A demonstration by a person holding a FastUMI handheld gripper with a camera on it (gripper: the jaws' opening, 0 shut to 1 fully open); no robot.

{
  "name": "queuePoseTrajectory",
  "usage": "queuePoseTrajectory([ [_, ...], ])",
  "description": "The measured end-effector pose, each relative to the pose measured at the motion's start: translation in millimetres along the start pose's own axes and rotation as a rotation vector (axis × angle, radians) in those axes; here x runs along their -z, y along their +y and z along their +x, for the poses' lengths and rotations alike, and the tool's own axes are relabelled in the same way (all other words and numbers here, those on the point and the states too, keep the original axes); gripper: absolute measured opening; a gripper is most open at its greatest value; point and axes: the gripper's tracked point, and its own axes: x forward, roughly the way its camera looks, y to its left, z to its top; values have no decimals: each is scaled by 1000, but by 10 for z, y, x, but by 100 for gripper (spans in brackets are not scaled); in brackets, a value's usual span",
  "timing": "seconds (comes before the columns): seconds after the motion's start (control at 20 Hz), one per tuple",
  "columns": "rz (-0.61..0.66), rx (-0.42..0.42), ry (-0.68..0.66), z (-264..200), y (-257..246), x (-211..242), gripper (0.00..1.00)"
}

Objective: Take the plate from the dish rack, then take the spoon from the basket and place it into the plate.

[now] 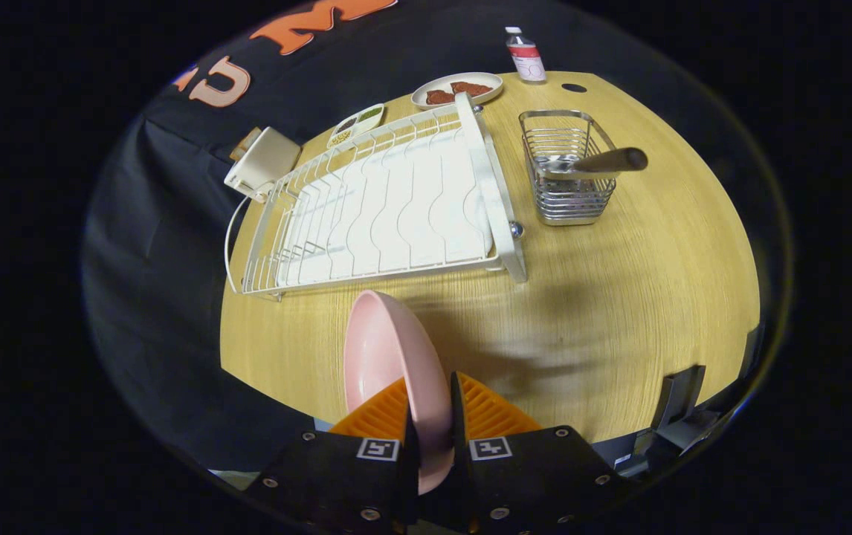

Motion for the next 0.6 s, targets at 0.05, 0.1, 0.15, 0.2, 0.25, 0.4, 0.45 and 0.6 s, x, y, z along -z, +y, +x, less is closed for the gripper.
queuePoseTrajectory([
  [0.05,0,-2,2,42,5,24,20],
  [0.1,26,-24,2,59,53,54,20],
  [0.15,48,-29,-5,106,66,59,20],
  [0.2,68,-39,-1,158,69,82,20],
  [0.25,90,-47,1,194,89,94,20],
  [0.4,102,-36,-17,226,74,60,20],
  [0.45,93,-14,-26,246,28,46,21],
  [0.6,52,58,-35,272,-99,20,29],
])
